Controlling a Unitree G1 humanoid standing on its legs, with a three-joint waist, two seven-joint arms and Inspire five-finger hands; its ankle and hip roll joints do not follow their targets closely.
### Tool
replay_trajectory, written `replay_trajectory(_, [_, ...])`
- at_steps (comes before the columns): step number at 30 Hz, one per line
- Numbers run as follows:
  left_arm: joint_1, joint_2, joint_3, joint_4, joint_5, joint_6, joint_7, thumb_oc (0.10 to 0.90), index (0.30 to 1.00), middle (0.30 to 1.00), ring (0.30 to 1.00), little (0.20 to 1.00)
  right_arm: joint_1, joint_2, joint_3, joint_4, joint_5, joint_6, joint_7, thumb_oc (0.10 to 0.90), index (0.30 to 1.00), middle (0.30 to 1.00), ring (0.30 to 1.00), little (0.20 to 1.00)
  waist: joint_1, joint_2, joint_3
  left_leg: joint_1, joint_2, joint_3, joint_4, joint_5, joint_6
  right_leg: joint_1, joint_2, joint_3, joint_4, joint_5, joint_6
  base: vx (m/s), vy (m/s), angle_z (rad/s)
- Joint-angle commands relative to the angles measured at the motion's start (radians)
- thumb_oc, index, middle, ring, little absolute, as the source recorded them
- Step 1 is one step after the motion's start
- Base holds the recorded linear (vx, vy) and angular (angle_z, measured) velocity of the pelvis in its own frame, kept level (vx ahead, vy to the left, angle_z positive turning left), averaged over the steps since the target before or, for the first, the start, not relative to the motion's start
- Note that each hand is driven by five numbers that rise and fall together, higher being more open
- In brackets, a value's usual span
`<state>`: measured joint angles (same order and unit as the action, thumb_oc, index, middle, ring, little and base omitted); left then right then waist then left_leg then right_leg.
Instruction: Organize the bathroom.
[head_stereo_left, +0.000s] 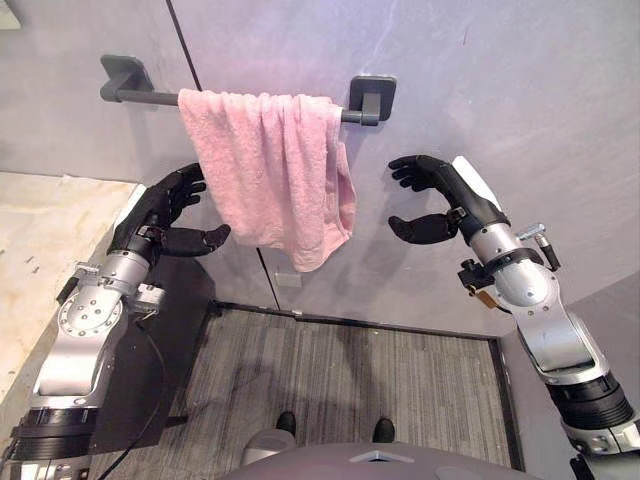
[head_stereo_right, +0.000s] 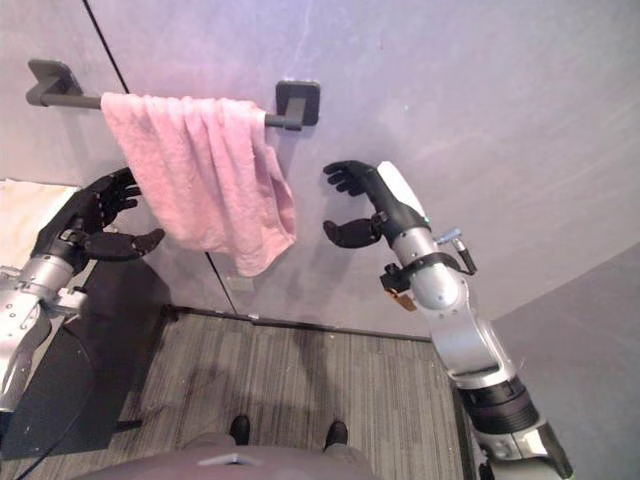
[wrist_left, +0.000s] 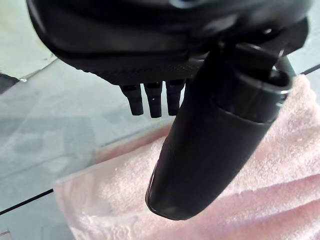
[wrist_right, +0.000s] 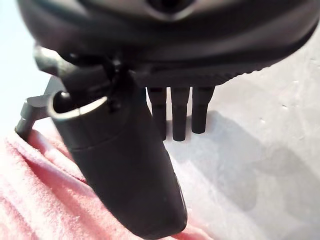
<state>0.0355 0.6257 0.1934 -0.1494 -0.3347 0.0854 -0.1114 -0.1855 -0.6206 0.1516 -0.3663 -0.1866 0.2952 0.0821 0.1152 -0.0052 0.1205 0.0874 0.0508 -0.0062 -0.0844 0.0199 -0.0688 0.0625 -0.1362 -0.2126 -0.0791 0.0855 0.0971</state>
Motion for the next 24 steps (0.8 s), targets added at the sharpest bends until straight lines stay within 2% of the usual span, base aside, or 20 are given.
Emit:
replay_trajectory(1, [-0.109,0.038,0.054,-0.087,-0.049,-0.124,0.086,0.800,0.900,0.900,0.900,0.900,-0.185,-0.038,-0.002,-0.110,-0.019,-0.056,-0.079,0.800,0.900,0.900,0.900,0.900,0.023,-0.018,-0.111,0.003,0.079,0.009,0.050,-0.063,-0.063,0.027,-0.028,0.032,0.040,-0.111,0.051,0.00,0.000,0.00])
replay_trajectory(7, [-0.106,0.002,0.044,-0.171,-0.013,-0.125,0.076,0.800,0.900,0.900,0.900,0.900,-0.213,-0.032,0.014,-0.099,-0.014,-0.038,-0.084,0.800,0.900,0.900,0.900,0.900,0.036,-0.037,-0.112,0.003,0.076,-0.001,0.053,-0.067,-0.067,0.032,-0.028,0.022,0.041,-0.111,0.051,0.04,-0.001,0.03])
replay_trajectory(16, [-0.122,0.041,0.023,-0.148,0.008,-0.075,0.075,0.800,0.900,0.900,0.900,0.900,-0.214,-0.048,0.034,-0.102,0.041,-0.014,-0.078,0.800,0.900,0.900,0.900,0.900,0.026,-0.034,-0.117,0.008,0.079,0.007,0.042,-0.059,-0.067,0.031,-0.027,0.028,0.041,-0.109,0.055,0.01,0.000,0.00])
replay_trajectory(24, [-0.131,0.061,0.020,-0.075,0.035,-0.103,0.073,0.800,0.900,0.900,0.900,0.900,-0.203,-0.031,0.050,-0.051,0.145,0.046,-0.076,0.800,0.900,0.900,0.900,0.900,0.016,-0.025,-0.116,0.012,0.089,0.022,0.032,-0.051,-0.073,0.032,-0.022,0.028,0.037,-0.111,0.052,0.00,0.000,0.00])
